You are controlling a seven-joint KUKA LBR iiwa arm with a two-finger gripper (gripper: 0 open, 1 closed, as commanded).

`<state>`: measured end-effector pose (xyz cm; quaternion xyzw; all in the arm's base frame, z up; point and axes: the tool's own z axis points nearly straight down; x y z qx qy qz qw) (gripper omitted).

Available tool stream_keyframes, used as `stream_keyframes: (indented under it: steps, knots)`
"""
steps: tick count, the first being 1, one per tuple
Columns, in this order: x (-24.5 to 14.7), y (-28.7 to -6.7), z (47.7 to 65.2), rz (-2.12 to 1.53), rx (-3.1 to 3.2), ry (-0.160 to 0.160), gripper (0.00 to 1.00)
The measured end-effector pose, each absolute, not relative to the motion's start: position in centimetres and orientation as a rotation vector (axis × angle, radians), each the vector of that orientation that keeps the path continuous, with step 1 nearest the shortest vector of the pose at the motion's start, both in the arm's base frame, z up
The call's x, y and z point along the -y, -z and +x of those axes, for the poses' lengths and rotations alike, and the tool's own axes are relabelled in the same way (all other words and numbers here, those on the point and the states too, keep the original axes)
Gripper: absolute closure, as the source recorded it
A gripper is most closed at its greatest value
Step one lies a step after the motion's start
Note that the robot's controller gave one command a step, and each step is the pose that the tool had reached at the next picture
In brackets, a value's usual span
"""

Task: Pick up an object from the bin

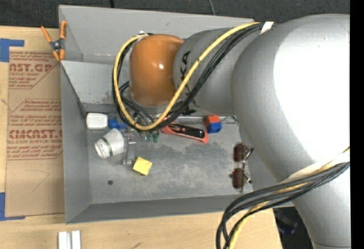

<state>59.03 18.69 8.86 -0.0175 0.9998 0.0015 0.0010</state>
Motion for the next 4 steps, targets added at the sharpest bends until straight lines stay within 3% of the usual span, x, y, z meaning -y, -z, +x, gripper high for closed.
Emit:
stream_keyframes:
  steps: [1, 2, 3, 4]
  knots:
    - [-18.4, -8.2, 59.1, 0.115, -3.137, -0.009, 0.0]
    - [-18.9, -7.9, 58.6, -0.116, -3.134, -0.005, 0.0]
    - [-18.3, -7.8, 58.3, 0.243, -3.126, -0.013, 0.0]
    - [-16.6, -7.0, 57.1, -0.317, -3.118, -0.005, 1.0]
